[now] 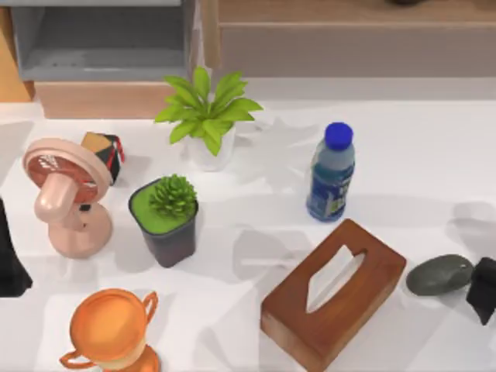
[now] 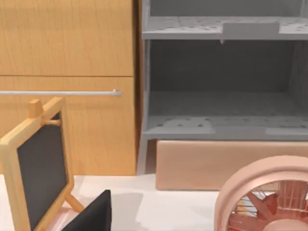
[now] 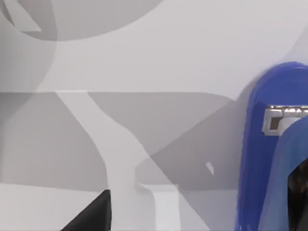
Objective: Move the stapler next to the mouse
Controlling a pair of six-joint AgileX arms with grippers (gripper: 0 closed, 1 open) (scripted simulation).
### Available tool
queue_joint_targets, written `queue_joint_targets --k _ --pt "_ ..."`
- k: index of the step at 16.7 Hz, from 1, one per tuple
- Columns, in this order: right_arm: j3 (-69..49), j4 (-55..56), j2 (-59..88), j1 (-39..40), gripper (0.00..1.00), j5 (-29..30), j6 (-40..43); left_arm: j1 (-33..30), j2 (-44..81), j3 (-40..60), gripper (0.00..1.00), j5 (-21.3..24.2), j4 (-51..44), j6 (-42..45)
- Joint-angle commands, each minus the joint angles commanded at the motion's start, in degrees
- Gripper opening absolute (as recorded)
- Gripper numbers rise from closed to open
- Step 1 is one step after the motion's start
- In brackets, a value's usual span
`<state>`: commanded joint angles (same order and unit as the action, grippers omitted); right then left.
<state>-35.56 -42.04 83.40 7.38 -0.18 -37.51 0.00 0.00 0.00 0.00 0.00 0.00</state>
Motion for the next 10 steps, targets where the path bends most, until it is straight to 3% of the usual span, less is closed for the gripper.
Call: queue_joint_targets --k 6,10 --pt "2.29 2.14 -0.16 -0.27 1.00 0.03 0.03 0.00 0.00 0.00 1.00 0.00 0.00 0.00" --pt "2.29 2.14 -0.16 -0.27 0.70 0.03 0.03 0.00 0.00 0.00 1.00 0.00 0.00 0.00"
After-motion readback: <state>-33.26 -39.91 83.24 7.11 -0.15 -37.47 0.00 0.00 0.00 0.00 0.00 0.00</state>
